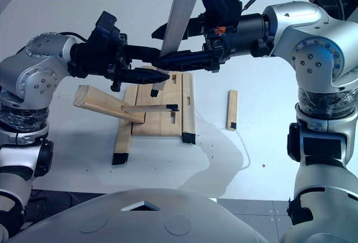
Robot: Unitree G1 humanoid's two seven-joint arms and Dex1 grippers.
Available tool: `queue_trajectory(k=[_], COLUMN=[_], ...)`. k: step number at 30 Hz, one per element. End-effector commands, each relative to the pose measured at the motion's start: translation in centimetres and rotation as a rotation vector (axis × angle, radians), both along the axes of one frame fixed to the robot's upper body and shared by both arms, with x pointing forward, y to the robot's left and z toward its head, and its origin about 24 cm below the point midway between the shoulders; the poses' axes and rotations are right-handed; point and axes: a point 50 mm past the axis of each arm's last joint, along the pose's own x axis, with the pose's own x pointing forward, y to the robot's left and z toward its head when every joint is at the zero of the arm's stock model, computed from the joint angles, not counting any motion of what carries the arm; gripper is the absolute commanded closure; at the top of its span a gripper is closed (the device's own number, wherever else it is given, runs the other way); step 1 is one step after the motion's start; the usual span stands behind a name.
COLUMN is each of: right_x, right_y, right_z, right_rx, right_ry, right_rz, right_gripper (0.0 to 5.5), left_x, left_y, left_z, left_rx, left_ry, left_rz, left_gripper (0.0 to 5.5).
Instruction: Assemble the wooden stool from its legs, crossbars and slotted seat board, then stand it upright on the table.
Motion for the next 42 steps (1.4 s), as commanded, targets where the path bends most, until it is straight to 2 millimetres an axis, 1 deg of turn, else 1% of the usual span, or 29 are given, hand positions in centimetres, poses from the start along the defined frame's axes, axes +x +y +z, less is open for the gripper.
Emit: queue_trajectory(k=[1, 5, 6, 14, 23, 27, 32, 35, 36, 39, 42], right_x=[-0.1, -0.1, -0.1, 0.0, 0.0, 0.2, 0.5, 0.9, 1.0, 1.3, 1.6], right_y=[0.5, 0.6, 0.5, 0.2, -1.2, -1.9, -2.3, -2.2, -2.1, -1.9, -1.9], right_z=[0.6, 0.6, 0.6, 0.6, 0.4, 0.0, -0.8, -1.0, -1.0, -0.8, -0.3], right_rx=[-0.010, -0.018, -0.021, -0.038, -0.079, -0.098, -0.112, -0.103, -0.096, -0.063, -0.025], right_ry=[-0.035, -0.036, -0.036, -0.051, -0.068, -0.077, -0.089, -0.105, -0.109, -0.120, -0.140], right_rz=[0.011, 0.010, 0.009, -0.017, -0.082, -0.129, -0.160, -0.187, -0.195, -0.219, -0.257], right_gripper=[2.81, 3.38, 3.41, 3.41, 3.43, 3.44, 3.44, 3.44, 3.44, 3.51, 3.51], left_x=[0.0, 0.2, 0.3, 0.7, 1.5, 1.8, 1.9, 2.6, 2.8, 3.0, 3.7], left_y=[0.3, 0.4, 0.4, 0.6, 0.9, 0.9, 0.9, 0.7, 0.6, 0.5, 1.0], left_z=[0.1, 0.1, 0.1, -0.1, 0.3, 0.6, 0.7, 0.6, 0.5, 0.0, -0.7], left_rx=[0.025, 0.029, 0.029, 0.035, 0.033, 0.028, 0.026, 0.033, 0.046, 0.072, 0.110], left_ry=[-0.020, -0.025, -0.027, -0.038, -0.052, -0.054, -0.054, -0.039, -0.033, -0.039, -0.088], left_rz=[0.000, 0.008, 0.012, 0.044, 0.078, 0.084, 0.085, 0.152, 0.167, 0.189, 0.247], left_gripper=[3.48, 3.48, 3.48, 3.48, 3.48, 3.48, 3.48, 3.48, 3.13, 2.66, 2.13])
